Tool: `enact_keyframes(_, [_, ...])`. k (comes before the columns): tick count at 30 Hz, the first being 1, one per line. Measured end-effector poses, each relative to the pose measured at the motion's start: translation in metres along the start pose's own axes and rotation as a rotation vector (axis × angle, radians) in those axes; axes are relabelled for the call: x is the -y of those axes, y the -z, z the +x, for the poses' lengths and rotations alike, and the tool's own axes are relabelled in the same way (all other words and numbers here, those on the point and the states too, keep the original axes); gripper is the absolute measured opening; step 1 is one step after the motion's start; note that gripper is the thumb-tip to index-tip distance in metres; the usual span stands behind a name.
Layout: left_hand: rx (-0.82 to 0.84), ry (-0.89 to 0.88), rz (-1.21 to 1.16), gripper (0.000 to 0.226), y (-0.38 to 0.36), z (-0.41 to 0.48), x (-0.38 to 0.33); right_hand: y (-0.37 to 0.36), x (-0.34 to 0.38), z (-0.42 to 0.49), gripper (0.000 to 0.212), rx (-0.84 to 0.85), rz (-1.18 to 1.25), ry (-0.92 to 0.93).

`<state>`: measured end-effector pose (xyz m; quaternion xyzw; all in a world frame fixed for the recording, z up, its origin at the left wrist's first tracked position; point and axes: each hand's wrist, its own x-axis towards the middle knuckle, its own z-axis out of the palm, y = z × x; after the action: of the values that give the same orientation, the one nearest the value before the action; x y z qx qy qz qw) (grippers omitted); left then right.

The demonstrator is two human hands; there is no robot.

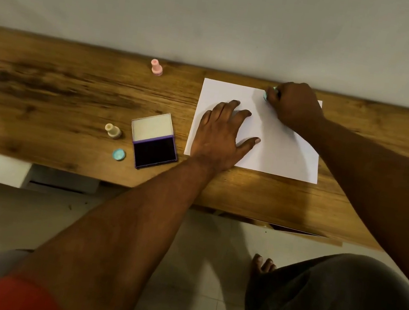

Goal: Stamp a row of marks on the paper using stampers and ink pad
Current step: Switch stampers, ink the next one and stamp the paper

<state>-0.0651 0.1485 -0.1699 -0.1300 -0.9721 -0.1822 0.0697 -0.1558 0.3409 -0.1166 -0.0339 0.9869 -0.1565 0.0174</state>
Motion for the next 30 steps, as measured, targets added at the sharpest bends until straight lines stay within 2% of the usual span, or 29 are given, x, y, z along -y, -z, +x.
enact_keyframes(5, [0.022,0.005,-0.005,0.066,0.002,0.000,-0.002,0.013,0.010,0.008,0.052,-0.067,-0.152,0.088])
enact_keyframes(9, [0.040,0.018,-0.054,0.065,0.003,0.002,-0.003,0.049,0.033,0.024,0.056,-0.415,-0.205,0.124])
enact_keyframes(10, [0.039,0.016,-0.056,0.064,0.002,0.002,-0.003,0.050,0.038,0.023,0.056,-0.448,-0.224,0.111])
enact_keyframes(11, [0.033,0.013,-0.052,0.064,0.002,0.002,-0.002,0.042,0.039,0.020,0.055,-0.394,-0.245,0.098])
enact_keyframes(14, [0.029,0.008,-0.034,0.065,-0.001,0.003,-0.001,-0.004,0.032,-0.003,0.049,-0.014,-0.331,-0.012])
enact_keyframes(15, [0.033,0.013,-0.034,0.066,-0.001,0.003,0.000,-0.012,0.028,-0.006,0.049,0.027,-0.323,-0.028])
enact_keyframes(27, [0.038,0.023,-0.009,0.067,-0.001,0.004,-0.001,-0.001,0.023,0.000,0.052,0.067,-0.365,0.023])
enact_keyframes(28, [0.036,0.022,-0.008,0.067,-0.001,0.004,-0.001,0.001,0.022,0.000,0.053,0.073,-0.339,0.009])
enact_keyframes(30, [0.031,0.019,-0.010,0.066,0.000,0.003,-0.001,0.009,0.019,0.002,0.057,0.049,-0.131,-0.076])
